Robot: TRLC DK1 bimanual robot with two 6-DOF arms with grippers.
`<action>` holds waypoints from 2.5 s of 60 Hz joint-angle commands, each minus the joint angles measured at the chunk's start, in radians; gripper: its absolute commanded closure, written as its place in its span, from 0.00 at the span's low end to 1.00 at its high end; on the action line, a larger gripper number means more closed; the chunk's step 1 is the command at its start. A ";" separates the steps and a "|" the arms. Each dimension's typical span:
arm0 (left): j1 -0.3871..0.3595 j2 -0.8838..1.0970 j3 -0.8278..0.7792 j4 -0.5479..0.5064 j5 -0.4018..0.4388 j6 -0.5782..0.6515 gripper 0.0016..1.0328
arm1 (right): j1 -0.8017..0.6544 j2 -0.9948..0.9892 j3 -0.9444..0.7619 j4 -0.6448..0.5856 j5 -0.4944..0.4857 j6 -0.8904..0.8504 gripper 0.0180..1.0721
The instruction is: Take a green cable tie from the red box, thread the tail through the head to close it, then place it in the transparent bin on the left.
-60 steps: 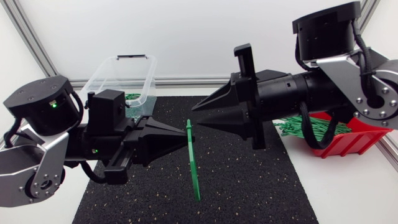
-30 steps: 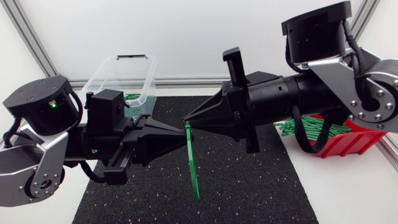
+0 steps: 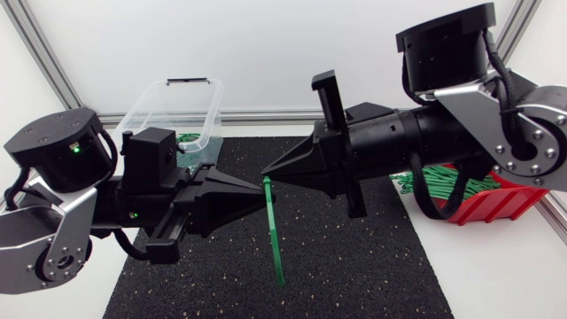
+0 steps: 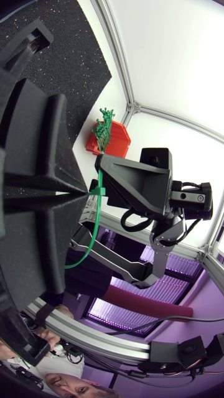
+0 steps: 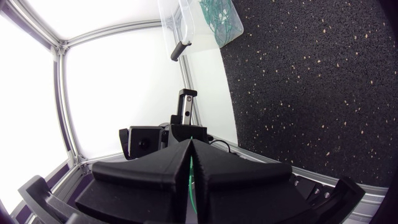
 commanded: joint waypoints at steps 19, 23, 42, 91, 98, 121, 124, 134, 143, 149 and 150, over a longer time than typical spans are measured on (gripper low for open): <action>-0.033 -0.077 -0.039 -0.024 0.018 0.013 0.97 | -0.002 0.077 0.052 0.020 0.036 -0.033 0.95; -0.043 -0.099 -0.045 -0.032 0.016 0.013 0.97 | -0.016 0.106 0.054 0.034 0.036 -0.034 0.95; -0.047 -0.123 -0.048 -0.050 0.013 0.014 0.97 | 0.013 0.106 0.048 0.041 0.073 -0.033 0.95; 0.095 -0.103 0.239 -0.647 -0.324 0.304 0.97 | -0.067 0.028 -0.003 -0.071 0.527 -0.577 0.08; 0.140 -0.111 0.303 -0.739 -0.422 0.396 0.97 | -0.068 0.002 -0.027 -0.045 0.614 -0.683 0.07; 0.361 0.119 0.546 -0.757 -0.726 0.582 0.97 | -0.104 -0.080 -0.101 0.026 0.795 -0.966 0.05; 0.367 0.142 0.556 -0.725 -0.781 0.605 0.97 | -0.104 -0.095 -0.119 0.060 0.818 -0.999 0.05; 0.398 0.231 0.609 -0.662 -0.892 0.657 0.97 | -0.107 -0.143 -0.153 0.112 0.869 -1.087 0.05; 0.422 0.306 0.648 -0.630 -0.930 0.663 0.97 | -0.140 -0.173 -0.181 0.201 0.898 -1.163 0.05; 0.436 0.354 0.671 -0.605 -0.944 0.666 0.96 | -0.174 -0.185 -0.202 0.235 0.896 -1.208 0.05; 0.436 0.360 0.674 -0.605 -0.947 0.666 0.96 | -0.179 -0.187 -0.205 0.239 0.895 -1.214 0.05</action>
